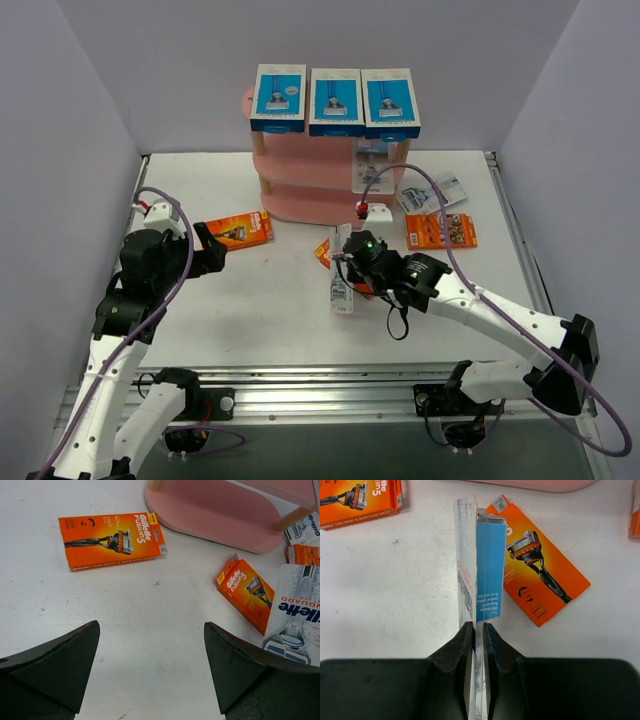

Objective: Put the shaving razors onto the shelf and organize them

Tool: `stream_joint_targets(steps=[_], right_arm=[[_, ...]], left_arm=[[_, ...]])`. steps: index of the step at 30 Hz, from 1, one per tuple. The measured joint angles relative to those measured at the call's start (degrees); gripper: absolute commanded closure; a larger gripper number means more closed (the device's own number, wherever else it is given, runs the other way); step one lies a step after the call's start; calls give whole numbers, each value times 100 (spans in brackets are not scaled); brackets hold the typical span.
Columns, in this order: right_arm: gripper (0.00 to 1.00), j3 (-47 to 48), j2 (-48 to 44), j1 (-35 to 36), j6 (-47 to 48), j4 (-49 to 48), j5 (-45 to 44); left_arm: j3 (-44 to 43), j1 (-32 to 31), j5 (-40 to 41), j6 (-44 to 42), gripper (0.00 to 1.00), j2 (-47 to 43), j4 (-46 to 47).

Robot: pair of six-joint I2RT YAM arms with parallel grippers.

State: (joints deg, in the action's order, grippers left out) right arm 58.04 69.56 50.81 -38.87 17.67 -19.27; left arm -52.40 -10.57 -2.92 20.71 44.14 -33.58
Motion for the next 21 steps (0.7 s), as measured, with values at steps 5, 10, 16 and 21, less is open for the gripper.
stream_joint_targets(steps=[5,10,16,21], right_arm=[[100,981,879,859,249,669,-1204],[100,1775,1932,1421,317,1384,-2192],[100,1943,2763,1729,372,2024,-2887],[87,2249,3298,1915,422,2457,-3316]], left_arm=[[-2,2,439,2,6,-247,-24],[-2,24,850,7,6,-334,-111],[-7,140,1473,127,6,-476,-304],[-13,199,1676,162,6,-579,-354]])
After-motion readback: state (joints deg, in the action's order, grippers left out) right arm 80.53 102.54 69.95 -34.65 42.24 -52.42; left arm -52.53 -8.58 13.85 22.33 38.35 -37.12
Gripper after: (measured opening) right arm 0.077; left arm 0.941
